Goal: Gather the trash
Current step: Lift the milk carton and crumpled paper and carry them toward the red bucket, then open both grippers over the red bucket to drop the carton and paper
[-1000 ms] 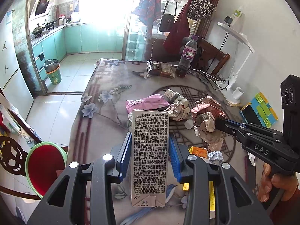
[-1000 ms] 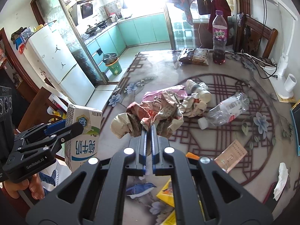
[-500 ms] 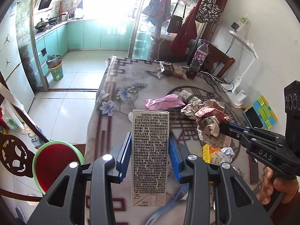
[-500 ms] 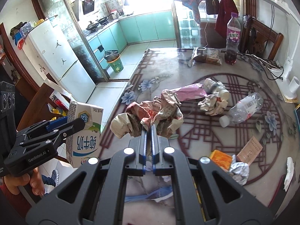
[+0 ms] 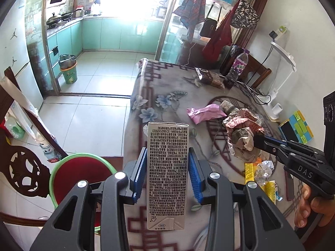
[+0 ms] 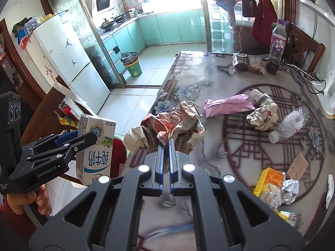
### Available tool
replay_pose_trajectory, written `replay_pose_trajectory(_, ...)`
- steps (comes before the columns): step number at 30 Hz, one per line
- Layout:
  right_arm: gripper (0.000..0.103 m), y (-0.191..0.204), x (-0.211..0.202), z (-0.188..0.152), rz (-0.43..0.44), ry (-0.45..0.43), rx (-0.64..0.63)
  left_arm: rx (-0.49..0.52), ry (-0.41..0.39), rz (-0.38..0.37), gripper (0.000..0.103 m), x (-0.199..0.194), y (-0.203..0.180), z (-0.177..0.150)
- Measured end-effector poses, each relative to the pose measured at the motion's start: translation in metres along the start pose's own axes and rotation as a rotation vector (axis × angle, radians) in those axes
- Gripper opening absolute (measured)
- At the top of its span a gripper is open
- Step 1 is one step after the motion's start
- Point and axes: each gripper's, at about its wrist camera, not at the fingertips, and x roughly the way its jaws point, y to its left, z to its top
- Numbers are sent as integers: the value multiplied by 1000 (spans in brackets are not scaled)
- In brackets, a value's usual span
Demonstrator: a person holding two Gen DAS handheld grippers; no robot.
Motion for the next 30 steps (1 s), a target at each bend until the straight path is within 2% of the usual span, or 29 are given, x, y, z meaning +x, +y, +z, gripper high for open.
replay_pose_trajectory(11,4,54,11,4,29,1,-46,-54,7,36,35,-10,61,-12)
replay_pose_trajectory(16,4,76,20,4,53,17,-69,-60,15,93,35,-12,85,-19)
replay_pose_trajectory(30,4,136,82,-12,202,176,-121,-182,86,226,35,-2,170,-41)
